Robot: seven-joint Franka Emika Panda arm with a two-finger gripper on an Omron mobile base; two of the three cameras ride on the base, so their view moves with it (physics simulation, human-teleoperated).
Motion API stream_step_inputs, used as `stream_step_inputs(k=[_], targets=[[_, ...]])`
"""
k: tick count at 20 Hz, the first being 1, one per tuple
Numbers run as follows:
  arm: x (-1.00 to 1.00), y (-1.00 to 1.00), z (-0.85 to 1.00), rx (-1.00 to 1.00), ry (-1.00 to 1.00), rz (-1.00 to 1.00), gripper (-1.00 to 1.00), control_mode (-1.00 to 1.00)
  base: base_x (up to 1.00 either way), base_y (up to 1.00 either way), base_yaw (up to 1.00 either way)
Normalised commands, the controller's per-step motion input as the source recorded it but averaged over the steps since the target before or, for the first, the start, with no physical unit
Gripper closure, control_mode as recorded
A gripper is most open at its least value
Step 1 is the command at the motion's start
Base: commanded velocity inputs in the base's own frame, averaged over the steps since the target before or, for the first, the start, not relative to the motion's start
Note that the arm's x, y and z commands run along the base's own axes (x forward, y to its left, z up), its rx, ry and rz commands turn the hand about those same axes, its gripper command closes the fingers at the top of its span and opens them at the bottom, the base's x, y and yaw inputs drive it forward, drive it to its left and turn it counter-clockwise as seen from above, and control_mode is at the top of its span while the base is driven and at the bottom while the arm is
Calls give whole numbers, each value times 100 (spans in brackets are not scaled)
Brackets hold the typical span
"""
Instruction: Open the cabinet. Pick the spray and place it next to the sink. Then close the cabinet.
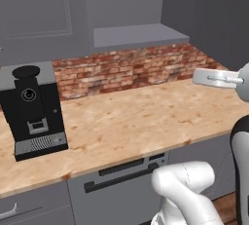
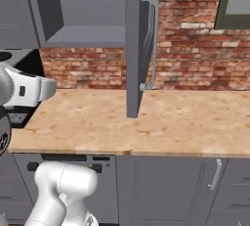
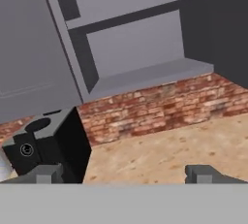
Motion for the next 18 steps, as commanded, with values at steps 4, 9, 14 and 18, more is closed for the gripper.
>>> stream_step_inputs(k=[4, 9, 14, 18], targets=[[0, -11, 20, 0, -23, 7, -100, -100, 0, 0, 0], [-30, -9, 29, 0, -26, 0, -100, -100, 0, 0, 0], [-19, 0, 15, -5, -3, 0, -100, -100, 0, 0, 0], [-31, 0, 14, -8, 6, 0, -100, -100, 0, 0, 0]])
